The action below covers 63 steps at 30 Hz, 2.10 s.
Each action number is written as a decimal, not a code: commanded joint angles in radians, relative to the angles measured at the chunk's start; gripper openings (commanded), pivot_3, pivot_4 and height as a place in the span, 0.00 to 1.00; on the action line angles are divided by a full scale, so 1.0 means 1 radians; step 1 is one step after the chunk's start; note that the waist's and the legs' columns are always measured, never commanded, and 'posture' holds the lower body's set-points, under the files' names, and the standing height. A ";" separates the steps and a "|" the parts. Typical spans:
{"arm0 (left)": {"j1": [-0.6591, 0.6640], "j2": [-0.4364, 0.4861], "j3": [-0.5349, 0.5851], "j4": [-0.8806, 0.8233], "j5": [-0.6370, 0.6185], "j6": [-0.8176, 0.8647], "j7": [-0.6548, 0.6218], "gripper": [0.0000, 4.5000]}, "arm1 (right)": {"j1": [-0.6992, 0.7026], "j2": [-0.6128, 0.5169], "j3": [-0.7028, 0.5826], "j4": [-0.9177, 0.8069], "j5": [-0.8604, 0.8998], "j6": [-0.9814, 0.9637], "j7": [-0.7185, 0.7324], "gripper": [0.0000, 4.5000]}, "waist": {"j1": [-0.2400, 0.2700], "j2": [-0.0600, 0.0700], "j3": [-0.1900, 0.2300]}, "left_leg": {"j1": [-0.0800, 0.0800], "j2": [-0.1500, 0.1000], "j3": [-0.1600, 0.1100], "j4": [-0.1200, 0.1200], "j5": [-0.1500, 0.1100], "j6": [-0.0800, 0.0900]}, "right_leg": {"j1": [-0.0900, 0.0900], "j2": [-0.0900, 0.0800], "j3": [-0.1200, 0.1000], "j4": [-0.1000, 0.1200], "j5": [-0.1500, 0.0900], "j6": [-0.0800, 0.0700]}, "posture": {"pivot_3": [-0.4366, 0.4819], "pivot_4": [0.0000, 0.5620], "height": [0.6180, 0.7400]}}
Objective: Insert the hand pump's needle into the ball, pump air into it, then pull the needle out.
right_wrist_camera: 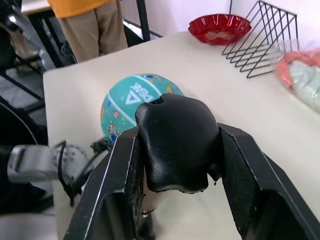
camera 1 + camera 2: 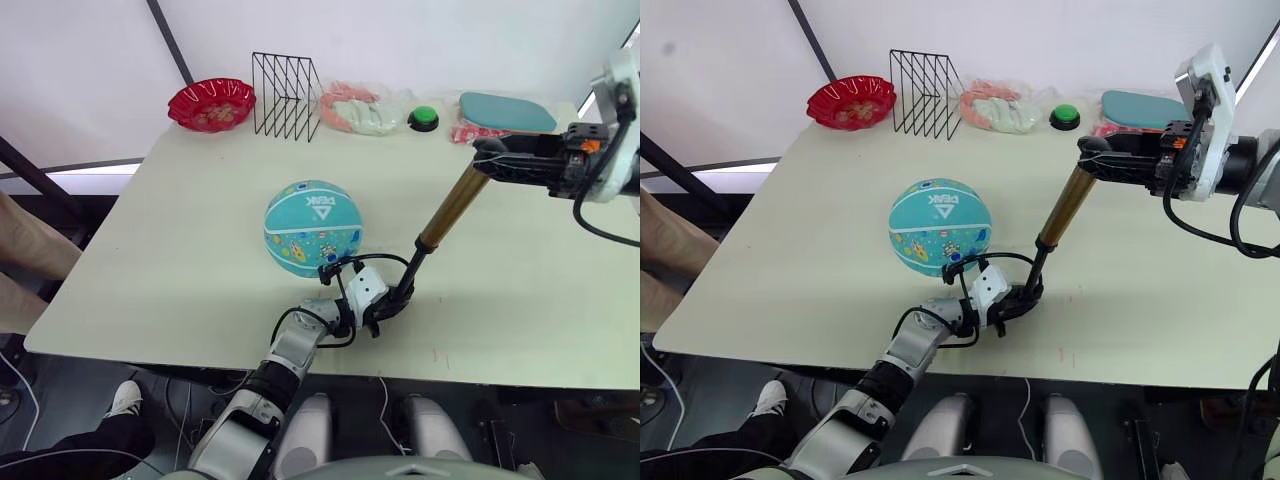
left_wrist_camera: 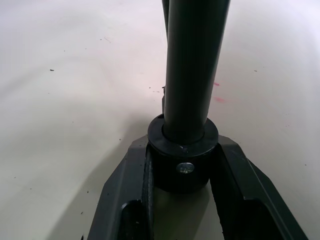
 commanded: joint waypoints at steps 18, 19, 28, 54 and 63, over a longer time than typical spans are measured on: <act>0.061 0.035 0.013 0.069 0.036 0.061 0.041 0.23 | 0.380 0.321 0.438 0.111 -0.417 -0.407 0.022 0.36 | -0.028 -0.010 -0.032 | 0.027 0.008 -0.004 -0.005 -0.002 -0.002 | 0.024 0.004 -0.001 -0.001 -0.005 -0.006 | 0.48 0.27 1.00; 0.062 0.033 0.013 0.070 0.035 0.061 0.042 0.23 | 0.366 0.309 0.407 0.103 -0.406 -0.407 0.030 0.36 | -0.028 -0.010 -0.032 | 0.027 0.008 -0.004 -0.005 -0.002 -0.002 | 0.024 0.004 -0.001 -0.001 -0.005 -0.006 | 0.48 0.27 1.00; 0.052 0.022 0.016 0.096 0.030 0.054 0.031 0.23 | 0.130 0.088 0.077 -0.003 -0.146 -0.204 0.100 0.36 | -0.012 0.006 -0.008 | 0.018 0.005 -0.004 -0.003 -0.002 -0.002 | 0.019 0.000 -0.003 -0.003 -0.006 -0.005 | 0.48 0.27 1.00; 0.043 0.031 0.017 0.098 0.026 0.051 0.022 0.23 | 0.195 0.090 0.285 0.042 -0.240 -0.235 0.117 0.35 | -0.017 -0.012 -0.017 | 0.010 0.005 0.001 0.000 -0.003 0.000 | 0.009 0.004 0.001 0.000 -0.004 -0.002 | 0.48 0.27 1.00; 0.046 0.028 0.024 0.107 0.034 0.046 0.029 0.23 | 0.310 0.297 0.488 0.221 -0.460 -0.427 0.082 0.35 | -0.028 -0.012 -0.026 | 0.029 0.010 0.001 -0.004 -0.005 -0.003 | 0.024 0.003 0.003 -0.001 -0.006 -0.004 | 0.48 0.27 1.00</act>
